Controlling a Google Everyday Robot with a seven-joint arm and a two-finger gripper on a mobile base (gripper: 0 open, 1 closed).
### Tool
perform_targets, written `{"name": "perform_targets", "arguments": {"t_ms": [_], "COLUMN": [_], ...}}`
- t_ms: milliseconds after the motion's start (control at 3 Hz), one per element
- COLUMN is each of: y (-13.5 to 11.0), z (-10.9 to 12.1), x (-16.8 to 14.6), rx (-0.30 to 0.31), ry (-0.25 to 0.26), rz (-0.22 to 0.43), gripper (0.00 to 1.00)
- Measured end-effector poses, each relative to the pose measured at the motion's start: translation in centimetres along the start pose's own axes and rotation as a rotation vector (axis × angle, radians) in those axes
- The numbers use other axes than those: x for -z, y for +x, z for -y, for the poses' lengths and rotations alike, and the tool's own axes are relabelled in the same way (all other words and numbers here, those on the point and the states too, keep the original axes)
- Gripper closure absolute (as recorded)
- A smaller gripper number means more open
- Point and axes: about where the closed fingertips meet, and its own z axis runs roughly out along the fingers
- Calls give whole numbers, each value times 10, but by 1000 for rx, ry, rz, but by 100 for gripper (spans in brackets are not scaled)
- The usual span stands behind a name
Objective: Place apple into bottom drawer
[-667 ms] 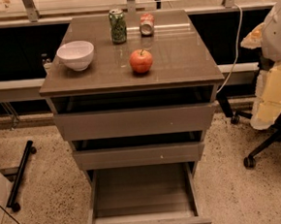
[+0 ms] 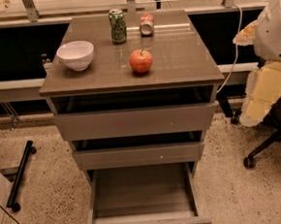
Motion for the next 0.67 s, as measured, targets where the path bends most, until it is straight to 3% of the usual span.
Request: {"name": "perform_targets", "arguments": {"t_ms": [333, 667], "y": [-38, -62], "z": [12, 20], "x": [-16, -29], "rx": [40, 70], "ry": [8, -4], "rz": [116, 183], "gripper": [0, 0]}}
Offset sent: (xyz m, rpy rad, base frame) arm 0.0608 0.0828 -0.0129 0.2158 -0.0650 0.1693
